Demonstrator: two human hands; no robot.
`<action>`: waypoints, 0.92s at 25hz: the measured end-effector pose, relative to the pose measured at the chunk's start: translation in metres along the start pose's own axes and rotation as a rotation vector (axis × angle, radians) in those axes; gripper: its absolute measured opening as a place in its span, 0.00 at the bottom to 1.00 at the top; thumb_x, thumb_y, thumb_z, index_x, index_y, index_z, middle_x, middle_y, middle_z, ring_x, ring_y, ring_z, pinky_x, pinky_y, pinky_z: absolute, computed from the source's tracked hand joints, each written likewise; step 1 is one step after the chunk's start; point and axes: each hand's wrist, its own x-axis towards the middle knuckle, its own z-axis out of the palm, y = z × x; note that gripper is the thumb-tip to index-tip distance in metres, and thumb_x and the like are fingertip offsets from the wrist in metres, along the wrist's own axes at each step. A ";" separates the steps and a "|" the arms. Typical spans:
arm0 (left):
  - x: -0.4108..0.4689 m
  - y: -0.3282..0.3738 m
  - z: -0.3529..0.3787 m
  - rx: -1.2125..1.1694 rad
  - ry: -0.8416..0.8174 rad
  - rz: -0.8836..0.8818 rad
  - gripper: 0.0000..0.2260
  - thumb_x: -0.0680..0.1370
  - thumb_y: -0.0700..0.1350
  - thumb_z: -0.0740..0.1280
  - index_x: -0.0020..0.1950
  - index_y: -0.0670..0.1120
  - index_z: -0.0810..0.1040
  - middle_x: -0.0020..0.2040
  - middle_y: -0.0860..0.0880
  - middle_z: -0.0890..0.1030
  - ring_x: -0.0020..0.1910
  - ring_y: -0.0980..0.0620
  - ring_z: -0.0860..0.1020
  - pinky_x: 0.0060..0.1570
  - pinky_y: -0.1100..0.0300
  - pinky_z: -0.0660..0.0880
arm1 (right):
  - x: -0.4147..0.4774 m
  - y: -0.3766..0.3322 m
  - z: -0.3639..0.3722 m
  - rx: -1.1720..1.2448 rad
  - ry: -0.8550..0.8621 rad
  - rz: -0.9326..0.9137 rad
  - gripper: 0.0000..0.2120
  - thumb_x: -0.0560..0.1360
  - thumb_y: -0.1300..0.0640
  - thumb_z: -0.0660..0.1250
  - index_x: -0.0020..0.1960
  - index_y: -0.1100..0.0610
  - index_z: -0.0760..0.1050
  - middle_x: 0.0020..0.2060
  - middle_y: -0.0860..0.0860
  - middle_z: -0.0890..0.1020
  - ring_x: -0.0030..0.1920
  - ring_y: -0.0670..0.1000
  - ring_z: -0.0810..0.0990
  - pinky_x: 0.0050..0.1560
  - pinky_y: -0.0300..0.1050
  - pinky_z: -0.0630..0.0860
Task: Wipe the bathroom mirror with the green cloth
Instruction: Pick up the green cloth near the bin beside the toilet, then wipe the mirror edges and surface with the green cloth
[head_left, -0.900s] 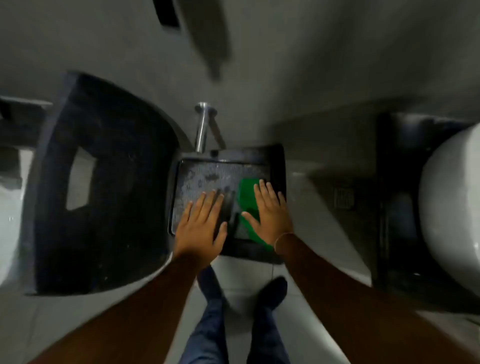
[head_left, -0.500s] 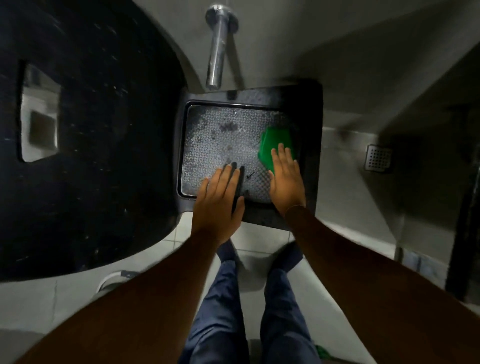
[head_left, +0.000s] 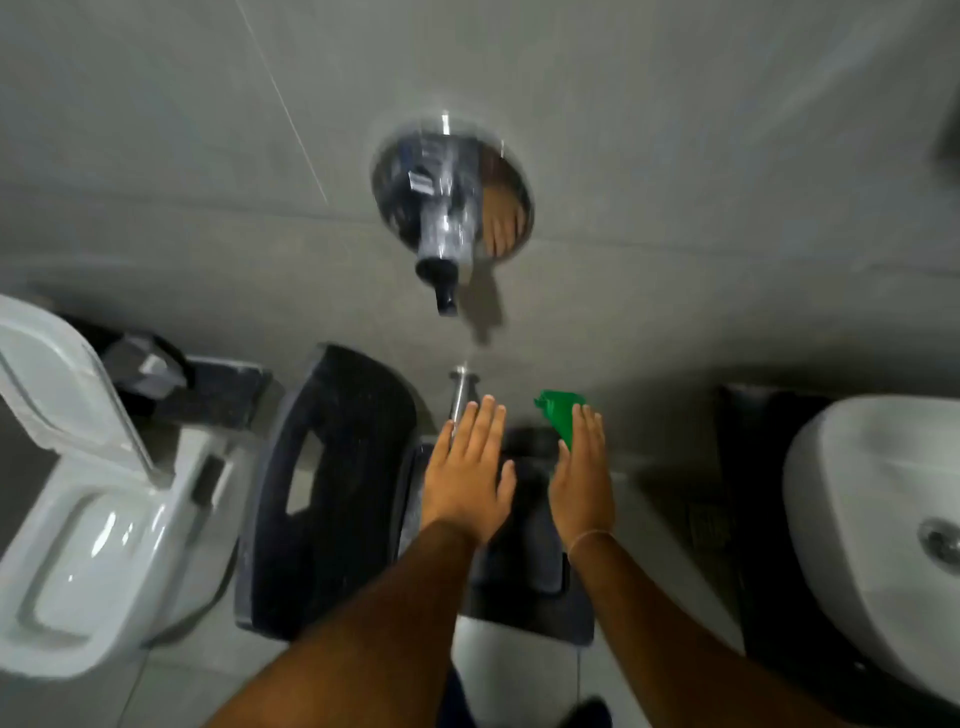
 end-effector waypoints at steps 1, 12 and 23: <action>0.009 0.010 -0.041 0.004 0.085 0.030 0.35 0.87 0.56 0.56 0.93 0.47 0.51 0.93 0.48 0.48 0.92 0.47 0.48 0.91 0.45 0.49 | 0.013 -0.028 -0.029 0.048 0.108 -0.050 0.25 0.85 0.63 0.57 0.81 0.66 0.63 0.82 0.60 0.66 0.83 0.62 0.62 0.84 0.57 0.61; 0.064 0.157 -0.462 0.017 0.881 0.355 0.33 0.85 0.52 0.60 0.91 0.46 0.61 0.92 0.46 0.58 0.91 0.44 0.57 0.90 0.42 0.54 | 0.102 -0.281 -0.400 0.353 0.918 -0.531 0.22 0.85 0.67 0.61 0.79 0.67 0.67 0.79 0.60 0.70 0.83 0.57 0.63 0.84 0.49 0.62; 0.136 0.358 -0.578 0.116 1.054 0.635 0.35 0.85 0.56 0.57 0.92 0.48 0.56 0.93 0.44 0.53 0.92 0.42 0.51 0.89 0.41 0.47 | 0.150 -0.191 -0.555 0.636 1.167 -0.460 0.24 0.87 0.62 0.58 0.83 0.56 0.62 0.83 0.53 0.65 0.84 0.51 0.62 0.81 0.35 0.62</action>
